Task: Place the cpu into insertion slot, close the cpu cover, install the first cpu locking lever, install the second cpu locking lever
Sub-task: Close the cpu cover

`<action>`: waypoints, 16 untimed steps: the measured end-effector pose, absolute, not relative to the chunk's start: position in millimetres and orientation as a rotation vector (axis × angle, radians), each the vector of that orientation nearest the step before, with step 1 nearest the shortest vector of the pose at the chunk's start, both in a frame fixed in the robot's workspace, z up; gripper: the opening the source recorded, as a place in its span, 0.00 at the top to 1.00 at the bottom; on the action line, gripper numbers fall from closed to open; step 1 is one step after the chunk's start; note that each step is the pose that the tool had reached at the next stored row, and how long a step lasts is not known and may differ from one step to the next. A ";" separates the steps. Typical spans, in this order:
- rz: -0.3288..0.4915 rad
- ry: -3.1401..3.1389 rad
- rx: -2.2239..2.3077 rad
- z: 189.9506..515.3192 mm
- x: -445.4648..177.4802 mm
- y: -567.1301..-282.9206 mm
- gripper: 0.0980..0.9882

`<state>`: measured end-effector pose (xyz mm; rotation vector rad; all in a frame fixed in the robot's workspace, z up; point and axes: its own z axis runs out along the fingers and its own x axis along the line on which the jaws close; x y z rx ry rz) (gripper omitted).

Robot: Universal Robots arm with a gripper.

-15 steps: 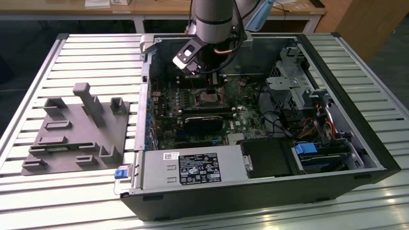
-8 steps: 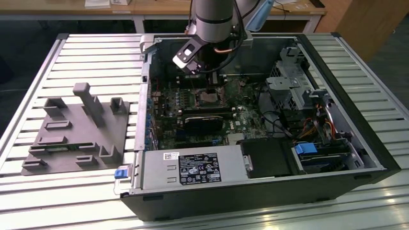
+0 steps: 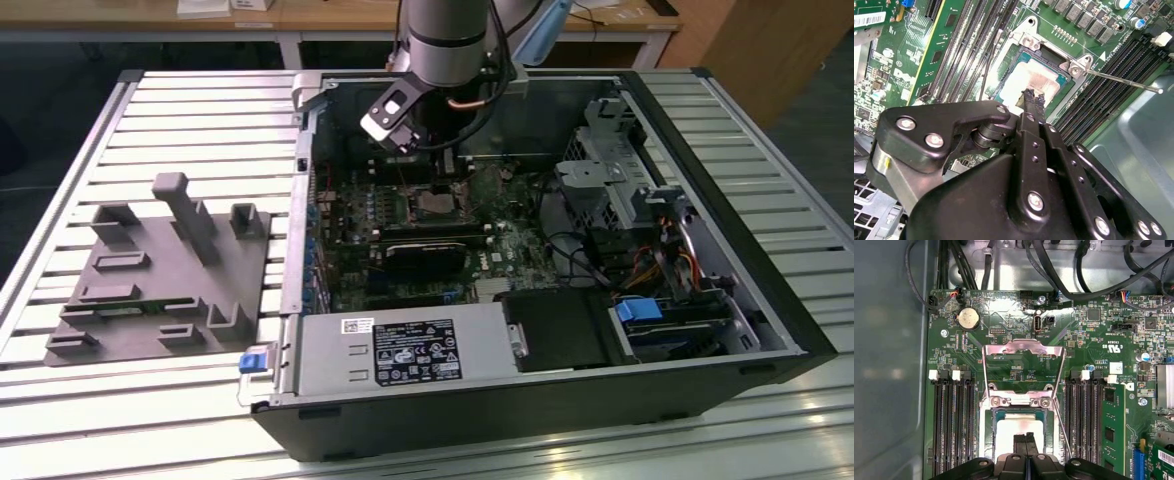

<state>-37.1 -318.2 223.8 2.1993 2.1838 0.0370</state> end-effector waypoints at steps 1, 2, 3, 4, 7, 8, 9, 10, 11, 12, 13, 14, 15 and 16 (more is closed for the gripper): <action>0.037 2.184 2.199 223.9 -37.1 -318.2 0.99; 0.037 2.184 2.199 224.1 -37.1 -318.2 0.99; 0.037 2.184 2.199 224.3 -37.1 -318.2 0.99; 0.037 2.184 2.199 224.6 -37.1 -318.2 0.99; 0.037 2.184 2.199 225.5 -37.1 -318.2 0.99; 0.037 2.184 2.199 225.6 -37.1 -318.2 0.99; 0.037 2.184 2.199 226.0 -37.1 -318.2 0.99; 0.037 2.184 2.199 226.1 -37.1 -318.2 0.99; 0.037 2.184 2.199 226.2 -37.1 -318.2 0.99; 0.037 2.184 2.199 226.4 -37.1 -318.2 0.99; 0.037 2.184 2.199 226.6 -37.1 -318.2 0.99; 0.037 2.184 2.199 226.8 -37.1 -318.2 0.99; 0.037 2.184 2.199 227.2 -37.1 -318.2 0.99; 0.037 2.184 2.199 227.6 -37.1 -318.2 0.99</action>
